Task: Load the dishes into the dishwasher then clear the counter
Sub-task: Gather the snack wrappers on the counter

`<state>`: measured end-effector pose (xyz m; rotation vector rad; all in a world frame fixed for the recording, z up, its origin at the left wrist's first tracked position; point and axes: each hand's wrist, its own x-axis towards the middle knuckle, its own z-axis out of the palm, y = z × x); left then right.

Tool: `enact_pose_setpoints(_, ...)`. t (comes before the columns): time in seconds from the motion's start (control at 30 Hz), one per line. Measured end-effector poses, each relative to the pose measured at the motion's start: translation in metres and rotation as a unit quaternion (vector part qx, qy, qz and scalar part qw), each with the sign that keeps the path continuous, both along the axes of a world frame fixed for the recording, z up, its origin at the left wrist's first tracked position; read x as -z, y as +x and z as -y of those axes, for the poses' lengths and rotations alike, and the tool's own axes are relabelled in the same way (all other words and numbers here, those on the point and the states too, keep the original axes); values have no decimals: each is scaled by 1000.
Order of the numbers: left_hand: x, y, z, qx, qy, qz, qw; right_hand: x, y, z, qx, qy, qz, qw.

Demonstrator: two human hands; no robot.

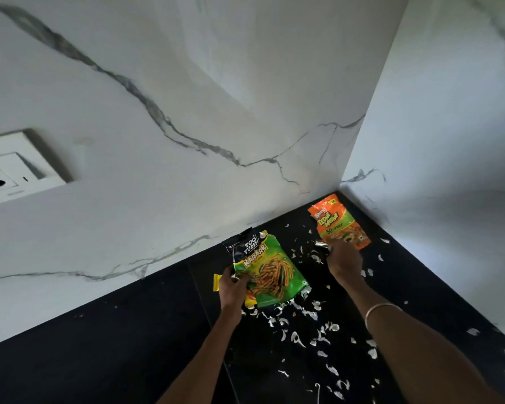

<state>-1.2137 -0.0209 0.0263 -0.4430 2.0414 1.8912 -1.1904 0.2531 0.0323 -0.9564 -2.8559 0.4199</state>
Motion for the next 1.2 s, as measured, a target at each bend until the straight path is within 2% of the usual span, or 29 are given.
enact_pose_setpoints(0.13,1,0,0,-11,13,12,1000,-24,11,-1,24,14,-87,996)
enact_pose_setpoints(0.27,-4,2,-3,-32,2,26,999,-54,31,19,-55,69,-124,988)
enact_pose_setpoints(0.5,1,7,-14,-38,55,32,997,-81,64,111,-225,111,-81,965)
enact_pose_setpoints(0.7,-78,56,-8,-42,184,48,981,-97,92,174,-257,104,-76,958)
enact_pose_setpoints(0.83,-98,74,5,-81,271,108,953,-107,109,193,-247,89,-83,961)
enact_pose_setpoints(0.9,-98,77,11,-36,306,115,944,-109,118,198,-250,91,-74,961)
enact_pose_setpoints(1.0,-100,87,21,23,243,77,967,-115,135,204,-257,64,-70,962)
enact_pose_setpoints(1.1,-95,96,24,4,134,46,990,-122,150,207,-274,13,-88,958)
enact_pose_setpoints(1.2,-95,105,30,-5,114,48,992,-127,173,207,-276,-37,-135,951)
